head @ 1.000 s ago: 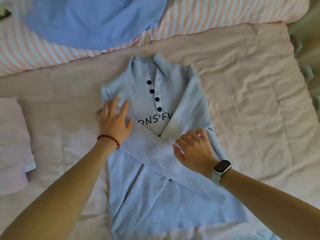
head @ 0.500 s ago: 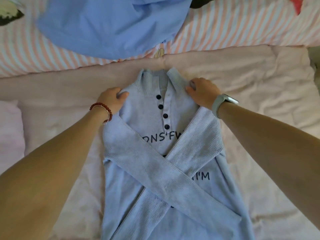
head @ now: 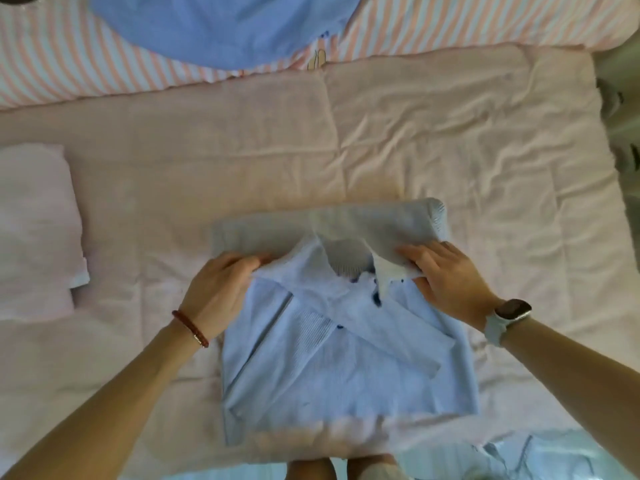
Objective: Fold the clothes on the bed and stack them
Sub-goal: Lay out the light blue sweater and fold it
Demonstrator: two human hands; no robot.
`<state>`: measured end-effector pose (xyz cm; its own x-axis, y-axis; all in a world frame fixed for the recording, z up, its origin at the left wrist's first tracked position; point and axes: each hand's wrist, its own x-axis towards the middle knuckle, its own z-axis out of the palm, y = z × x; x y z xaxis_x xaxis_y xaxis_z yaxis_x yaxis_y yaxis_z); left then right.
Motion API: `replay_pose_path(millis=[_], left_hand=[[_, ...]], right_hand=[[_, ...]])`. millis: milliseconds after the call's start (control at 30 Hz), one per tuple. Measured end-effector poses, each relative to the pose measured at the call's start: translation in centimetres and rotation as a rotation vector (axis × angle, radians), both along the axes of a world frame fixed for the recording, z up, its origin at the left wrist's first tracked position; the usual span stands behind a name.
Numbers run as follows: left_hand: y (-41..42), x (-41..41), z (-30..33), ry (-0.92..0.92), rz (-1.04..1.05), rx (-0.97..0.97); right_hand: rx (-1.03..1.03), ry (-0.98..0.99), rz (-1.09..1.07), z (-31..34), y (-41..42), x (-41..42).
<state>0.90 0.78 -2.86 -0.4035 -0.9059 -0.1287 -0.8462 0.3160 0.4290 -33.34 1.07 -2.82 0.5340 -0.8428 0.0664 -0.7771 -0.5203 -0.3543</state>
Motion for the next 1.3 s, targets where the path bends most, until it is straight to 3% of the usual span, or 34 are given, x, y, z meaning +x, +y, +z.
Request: replay_pose_path(millis=[133, 233, 367, 500, 633, 700, 867, 933, 1033, 1100, 1167, 1300], left_hand=[[6.1, 0.8, -0.6, -0.029, -0.307, -0.023], [9.0, 1.4, -1.4, -0.06, -0.365, 0.034], [10.3, 0.9, -1.0, -0.247, -0.456, 0.148], [10.2, -1.4, -1.0, -0.15, -0.278, 0.075], [9.8, -4.8, -1.8, -0.32, -0.246, -0.064], [9.7, -5.2, -2.7, -0.408, -0.254, -0.006], [9.9, -1.9, -6.6, -0.641, -0.093, 0.286], [9.7, -1.8, -6.9, -0.647, -0.12, 0.329], [8.5, -2.8, -4.9, -0.59, -0.159, 0.296], [7.4, -3.0, -3.7, -0.475, -0.169, 0.114], [5.5, -3.1, -3.0, -0.409, -0.131, -0.076], [1.9, -4.0, -3.0, -0.465, -0.062, -0.006]], right_hand=[[0.013, 0.177, 0.182, -0.4, 5.9, -1.3], [0.096, 0.257, 0.222, -0.5, 8.5, -1.5], [0.235, 0.412, 0.186, -0.9, 10.3, -0.9], [0.12, 0.387, 0.133, -0.7, 10.0, 0.4], [0.05, 0.466, 0.202, -1.2, 9.4, 2.7], [0.084, 0.569, 0.271, -1.8, 9.1, 3.1], [0.366, 0.726, 0.201, -3.3, 7.8, 1.8], [0.423, 0.731, 0.223, -3.2, 7.4, 1.7], [0.243, 0.616, 0.232, -1.6, 6.6, 1.9], [0.002, 0.496, 0.183, -1.4, 5.5, 1.7], [-0.073, 0.502, 0.147, -1.2, 4.1, 2.1], [0.099, 0.678, 0.113, -1.8, 1.8, 3.7]])
